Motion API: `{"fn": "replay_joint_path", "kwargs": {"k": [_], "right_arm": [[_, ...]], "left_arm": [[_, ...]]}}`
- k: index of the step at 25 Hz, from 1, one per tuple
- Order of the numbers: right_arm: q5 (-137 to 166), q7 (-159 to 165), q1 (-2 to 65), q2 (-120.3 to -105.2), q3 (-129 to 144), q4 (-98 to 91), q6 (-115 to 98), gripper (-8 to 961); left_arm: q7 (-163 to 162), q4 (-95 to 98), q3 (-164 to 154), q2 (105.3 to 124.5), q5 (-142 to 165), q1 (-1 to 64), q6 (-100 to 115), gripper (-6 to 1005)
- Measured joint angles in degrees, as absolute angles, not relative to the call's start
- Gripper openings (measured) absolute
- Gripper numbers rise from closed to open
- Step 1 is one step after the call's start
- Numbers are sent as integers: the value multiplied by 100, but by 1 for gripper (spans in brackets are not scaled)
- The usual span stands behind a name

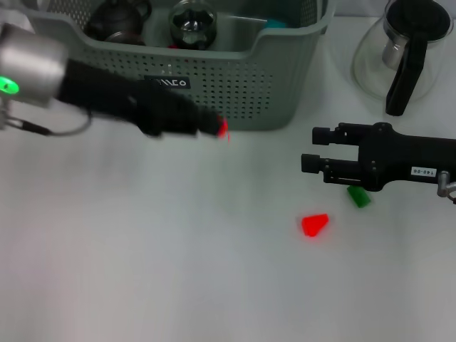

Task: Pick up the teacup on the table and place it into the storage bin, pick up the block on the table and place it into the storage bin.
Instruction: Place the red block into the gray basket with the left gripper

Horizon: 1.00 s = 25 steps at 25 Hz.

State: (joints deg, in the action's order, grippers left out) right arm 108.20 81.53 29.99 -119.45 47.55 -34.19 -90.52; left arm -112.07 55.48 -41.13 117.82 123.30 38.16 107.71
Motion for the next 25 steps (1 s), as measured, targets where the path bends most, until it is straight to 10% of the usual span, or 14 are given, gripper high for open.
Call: {"fn": "replay_joint_path", "kwargs": {"k": [6,14,25], "right_arm": [[10825,8156,3007,-11944,4755,-3419,-9056,675],[10837,8156,2990,-11945,4755,-3419,-9097,675],[10829,8156,2984,-11945,4755,-3419,-9056,674]], "left_arm": [[-11586,4249,-2692,10975,10619,3835,11161,272],[-12750,5142,-3255,10766,11589,4399,9003,298],[-14280,4753,-5394,11286,15095,5520,6628,334]]}}
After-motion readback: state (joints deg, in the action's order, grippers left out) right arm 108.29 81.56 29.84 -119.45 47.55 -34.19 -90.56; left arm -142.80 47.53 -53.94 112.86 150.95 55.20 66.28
